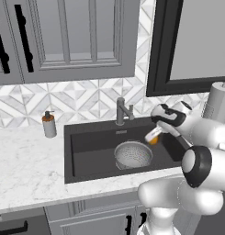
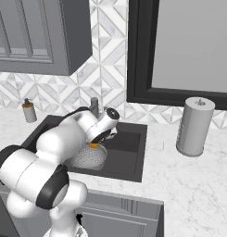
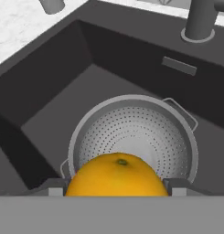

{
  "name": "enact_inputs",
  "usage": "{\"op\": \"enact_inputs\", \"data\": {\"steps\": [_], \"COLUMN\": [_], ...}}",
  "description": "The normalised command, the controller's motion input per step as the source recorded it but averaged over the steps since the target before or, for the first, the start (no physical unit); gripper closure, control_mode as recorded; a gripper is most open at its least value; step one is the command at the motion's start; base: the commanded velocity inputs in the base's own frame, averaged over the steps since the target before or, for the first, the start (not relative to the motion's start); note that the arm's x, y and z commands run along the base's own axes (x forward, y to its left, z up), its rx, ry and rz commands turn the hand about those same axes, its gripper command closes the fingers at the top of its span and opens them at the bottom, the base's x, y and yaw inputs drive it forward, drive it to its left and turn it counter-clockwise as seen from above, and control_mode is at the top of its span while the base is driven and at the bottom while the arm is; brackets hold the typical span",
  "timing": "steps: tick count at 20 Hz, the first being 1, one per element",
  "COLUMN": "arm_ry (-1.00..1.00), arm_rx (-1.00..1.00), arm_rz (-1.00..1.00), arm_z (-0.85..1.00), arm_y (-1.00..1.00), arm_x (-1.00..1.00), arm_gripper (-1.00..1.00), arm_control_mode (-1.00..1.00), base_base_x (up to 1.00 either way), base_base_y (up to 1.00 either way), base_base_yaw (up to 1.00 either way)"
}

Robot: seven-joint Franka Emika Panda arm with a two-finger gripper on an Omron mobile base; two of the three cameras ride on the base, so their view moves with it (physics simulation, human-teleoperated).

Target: Put the colander in the sink, put the orange in the colander, and turn on the sink faucet and pour water over the colander.

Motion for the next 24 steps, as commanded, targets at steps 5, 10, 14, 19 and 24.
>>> {"op": "enact_inputs", "data": {"steps": [5, 10, 14, 19, 24], "arm_ry": [-0.08, 0.00, 0.00, 0.00, 0.02], "arm_rx": [0.00, 0.00, 0.00, 0.00, 0.00], "arm_rz": [0.00, 0.00, 0.05, 0.04, 0.05], "arm_z": [-0.31, -0.27, -0.17, -0.20, -0.22], "arm_y": [0.17, 0.00, -0.10, 0.00, -0.05], "arm_x": [0.06, 0.03, 0.22, 0.17, 0.06], "arm_gripper": [1.00, 1.00, 1.00, 1.00, 1.00], "arm_control_mode": [-1.00, -1.00, -1.00, -1.00, -1.00], "base_base_x": [0.00, 0.00, 0.00, 0.00, 0.00], "base_base_y": [0.00, 0.00, 0.00, 0.00, 0.00], "base_base_yaw": [0.00, 0.00, 0.00, 0.00, 0.00]}}
